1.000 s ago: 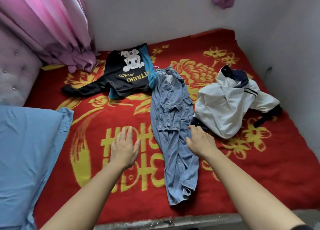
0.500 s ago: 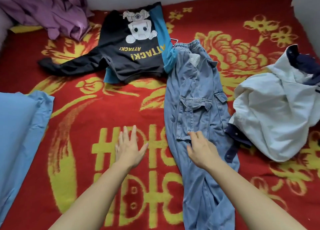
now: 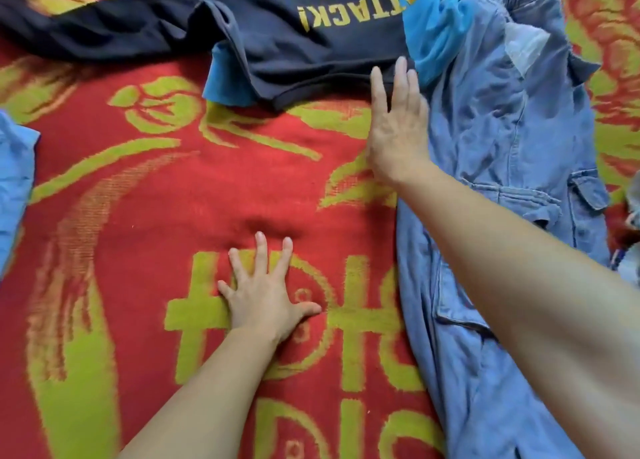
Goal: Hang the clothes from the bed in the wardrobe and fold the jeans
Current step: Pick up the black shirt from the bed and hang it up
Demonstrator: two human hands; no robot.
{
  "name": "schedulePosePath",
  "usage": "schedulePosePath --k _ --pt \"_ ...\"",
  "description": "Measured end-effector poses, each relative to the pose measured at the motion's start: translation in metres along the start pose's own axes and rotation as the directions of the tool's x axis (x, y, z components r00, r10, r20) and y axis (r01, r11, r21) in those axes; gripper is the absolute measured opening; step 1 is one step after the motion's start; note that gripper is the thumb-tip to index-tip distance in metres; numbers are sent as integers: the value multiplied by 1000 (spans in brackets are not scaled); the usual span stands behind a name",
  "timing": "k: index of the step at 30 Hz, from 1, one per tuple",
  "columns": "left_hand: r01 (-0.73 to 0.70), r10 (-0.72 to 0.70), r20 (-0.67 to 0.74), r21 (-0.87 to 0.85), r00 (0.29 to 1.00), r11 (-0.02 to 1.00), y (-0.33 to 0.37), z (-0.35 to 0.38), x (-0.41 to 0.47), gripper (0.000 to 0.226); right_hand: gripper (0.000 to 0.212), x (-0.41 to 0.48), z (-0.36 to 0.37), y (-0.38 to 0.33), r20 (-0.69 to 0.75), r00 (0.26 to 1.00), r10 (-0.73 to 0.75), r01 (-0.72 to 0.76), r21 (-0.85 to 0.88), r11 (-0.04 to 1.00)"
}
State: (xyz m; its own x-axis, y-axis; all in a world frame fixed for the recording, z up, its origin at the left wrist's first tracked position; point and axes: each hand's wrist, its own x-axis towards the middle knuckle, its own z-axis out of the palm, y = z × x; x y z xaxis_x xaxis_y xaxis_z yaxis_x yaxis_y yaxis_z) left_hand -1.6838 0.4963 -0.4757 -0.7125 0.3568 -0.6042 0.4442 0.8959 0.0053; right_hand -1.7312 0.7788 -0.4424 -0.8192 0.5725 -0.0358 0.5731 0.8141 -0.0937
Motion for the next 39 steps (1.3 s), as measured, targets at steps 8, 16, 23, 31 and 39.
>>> schedulePosePath --k 8,16,23,31,39 --pt "-23 22 -28 -48 999 999 -3 4 -2 126 30 30 8 18 34 999 -27 32 -133 991" --pt "-17 14 -42 -81 999 997 -4 3 -2 128 22 -145 33 -6 -8 999 -45 45 178 983" --pt "-27 11 -159 -103 987 994 -7 3 -18 118 24 -273 29 4 121 991 -64 20 336 942" --pt "-78 -28 -506 -186 862 979 -2 72 -118 97 37 -462 30 32 481 858 -181 30 304 952" --pt "-204 149 -468 -68 871 977 -10 119 -225 47 32 -535 11 49 726 648 -229 -4 304 953"
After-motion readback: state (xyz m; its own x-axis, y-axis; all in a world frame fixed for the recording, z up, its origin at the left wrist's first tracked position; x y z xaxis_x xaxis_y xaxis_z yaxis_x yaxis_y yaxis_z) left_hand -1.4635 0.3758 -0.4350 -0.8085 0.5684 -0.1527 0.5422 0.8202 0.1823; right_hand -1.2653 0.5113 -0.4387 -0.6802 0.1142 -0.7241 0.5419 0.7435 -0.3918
